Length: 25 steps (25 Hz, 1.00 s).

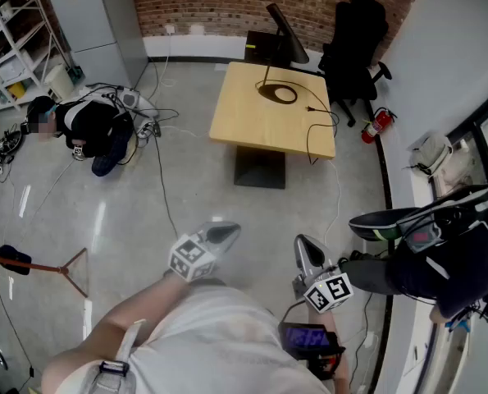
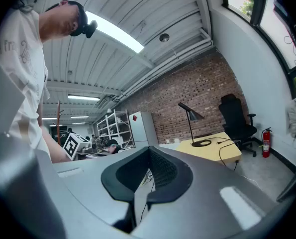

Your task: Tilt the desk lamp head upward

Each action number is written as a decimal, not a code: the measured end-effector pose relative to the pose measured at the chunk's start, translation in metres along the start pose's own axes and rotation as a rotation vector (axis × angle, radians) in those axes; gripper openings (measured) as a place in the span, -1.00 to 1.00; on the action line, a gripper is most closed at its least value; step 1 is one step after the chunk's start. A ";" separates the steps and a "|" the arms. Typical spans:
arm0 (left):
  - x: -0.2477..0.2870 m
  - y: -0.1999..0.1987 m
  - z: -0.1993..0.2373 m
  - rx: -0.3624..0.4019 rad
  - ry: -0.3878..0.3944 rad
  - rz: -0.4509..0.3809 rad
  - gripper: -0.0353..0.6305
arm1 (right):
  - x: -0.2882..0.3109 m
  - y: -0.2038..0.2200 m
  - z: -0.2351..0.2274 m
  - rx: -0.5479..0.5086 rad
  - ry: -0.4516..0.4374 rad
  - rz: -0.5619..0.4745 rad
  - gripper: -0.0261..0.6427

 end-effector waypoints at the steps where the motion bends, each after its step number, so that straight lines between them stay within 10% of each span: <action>1: -0.001 -0.002 0.002 -0.001 -0.001 -0.001 -0.89 | 0.003 0.002 0.001 0.003 0.001 0.006 -0.89; 25: -0.010 0.002 0.065 -0.054 0.010 0.026 -0.89 | 0.038 0.023 0.004 0.002 0.189 0.008 -0.89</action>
Point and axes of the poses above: the fingertips, and each gripper's own axes: x forward along the fingers, z to its left, y out of its underside, the point moved 3 cm from there along -x, backward along the fingers, and after that the axes turned 10 degrees about -z, right-handed, at the moved point
